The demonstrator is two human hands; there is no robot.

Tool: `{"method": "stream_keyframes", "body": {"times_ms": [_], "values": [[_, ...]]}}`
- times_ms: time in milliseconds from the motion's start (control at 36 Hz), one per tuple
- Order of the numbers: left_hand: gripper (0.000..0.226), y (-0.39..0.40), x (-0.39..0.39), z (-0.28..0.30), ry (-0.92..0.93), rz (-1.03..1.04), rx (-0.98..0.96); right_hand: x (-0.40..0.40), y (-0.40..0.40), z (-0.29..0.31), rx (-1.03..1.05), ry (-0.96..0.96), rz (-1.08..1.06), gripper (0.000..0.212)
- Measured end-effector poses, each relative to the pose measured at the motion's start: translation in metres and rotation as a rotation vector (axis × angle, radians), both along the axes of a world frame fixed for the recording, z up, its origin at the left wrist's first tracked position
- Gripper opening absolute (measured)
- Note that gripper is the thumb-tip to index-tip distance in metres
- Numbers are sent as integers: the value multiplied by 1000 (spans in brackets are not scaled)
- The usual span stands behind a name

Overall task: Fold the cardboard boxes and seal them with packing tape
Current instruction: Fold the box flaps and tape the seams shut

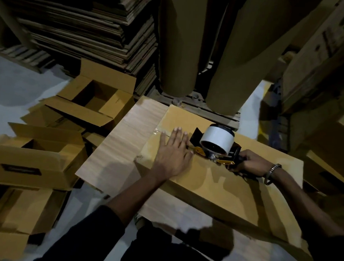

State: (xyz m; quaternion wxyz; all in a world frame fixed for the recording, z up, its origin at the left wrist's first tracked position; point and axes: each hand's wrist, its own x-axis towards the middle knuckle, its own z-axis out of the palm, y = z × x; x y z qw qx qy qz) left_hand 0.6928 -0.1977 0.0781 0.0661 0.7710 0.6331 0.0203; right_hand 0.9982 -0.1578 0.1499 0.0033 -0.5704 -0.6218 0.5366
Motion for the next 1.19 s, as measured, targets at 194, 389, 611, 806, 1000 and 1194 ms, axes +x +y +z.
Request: {"method": "stream_keyframes", "body": {"times_ms": [194,389,611,806,1000,1194], "values": [[72,0,5,-4,-71,-29,-11,9,-6,1,33,35,-9,9],[75,3,2,-10,-55,3,-11,51,-23,6,28,17,-22,11],[76,1,10,-7,-14,31,-1,111,-49,8,-42,-8,-69,9],[76,-28,85,-2,-40,-141,-86,108,-54,6,-6,-11,-117,11],[77,-38,114,-11,-48,-189,-43,118,-59,14,-9,13,-128,13],[77,-35,112,-11,-55,-149,-74,149,-71,25,33,-59,-137,13]]}}
